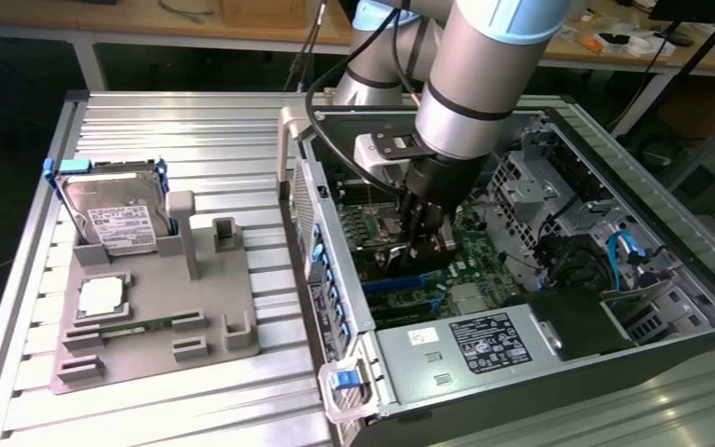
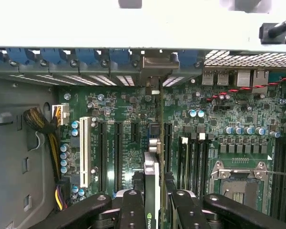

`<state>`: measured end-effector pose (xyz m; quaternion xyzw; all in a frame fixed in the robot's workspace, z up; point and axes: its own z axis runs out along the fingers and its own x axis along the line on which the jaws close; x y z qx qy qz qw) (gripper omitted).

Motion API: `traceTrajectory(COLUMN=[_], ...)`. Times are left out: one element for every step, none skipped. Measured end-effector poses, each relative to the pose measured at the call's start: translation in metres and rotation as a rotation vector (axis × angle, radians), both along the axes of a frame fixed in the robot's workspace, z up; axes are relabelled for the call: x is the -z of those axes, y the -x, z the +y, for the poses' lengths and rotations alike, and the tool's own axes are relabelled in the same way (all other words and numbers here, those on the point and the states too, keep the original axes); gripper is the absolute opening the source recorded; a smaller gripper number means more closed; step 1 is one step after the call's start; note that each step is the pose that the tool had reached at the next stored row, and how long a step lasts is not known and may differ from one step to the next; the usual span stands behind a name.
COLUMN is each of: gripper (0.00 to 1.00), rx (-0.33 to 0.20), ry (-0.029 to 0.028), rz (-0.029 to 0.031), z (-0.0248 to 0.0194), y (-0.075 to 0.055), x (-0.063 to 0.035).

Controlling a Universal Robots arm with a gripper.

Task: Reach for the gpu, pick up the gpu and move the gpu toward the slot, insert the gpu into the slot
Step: 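Insert the gpu into the slot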

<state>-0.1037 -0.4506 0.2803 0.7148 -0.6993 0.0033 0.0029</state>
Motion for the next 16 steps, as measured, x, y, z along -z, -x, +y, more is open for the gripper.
traceTrajectory(gripper=[0.27,0.27,0.27,0.27,0.27,0.27,0.27,0.27,0.27,0.27,0.27,0.27,0.27,0.27,0.27,0.27], rx=[0.000,0.000,0.000,0.000,0.000,0.000,0.000,0.000,0.000,0.000,0.000,0.000,0.000,0.000,0.000,0.000], ry=[0.0000,0.0001,0.0001,0.0002,0.0001,0.0000,0.0000,0.0000,0.0000,0.0002,0.0002,0.0001,0.0001,0.0000,0.0000,0.0000], rz=[0.0000,0.0002,0.0004,0.0004,0.0004,0.0004,0.0004,0.0003,-0.0004,-0.0023,-0.0041,-0.0046,-0.0048,-0.0053,-0.0060,-0.0061], z=[-0.0002,-0.0004,-0.0005,-0.0006,-0.0006,-0.0006,-0.0006,-0.0006,-0.0006,-0.0007,-0.0006,-0.0006,-0.0005,-0.0004,-0.0004,-0.0001], y=[0.0000,-0.0001,-0.0001,-0.0001,-0.0001,-0.0001,-0.0001,-0.0001,0.0001,0.0005,0.0009,0.0014,0.0019,0.0028,0.0036,0.0041], x=[0.0003,0.0004,0.0007,0.0011,0.0018,0.0028,0.0038,0.0046,0.0050,0.0052,0.0053,0.0054,0.0054,0.0054,0.0054,0.0054])
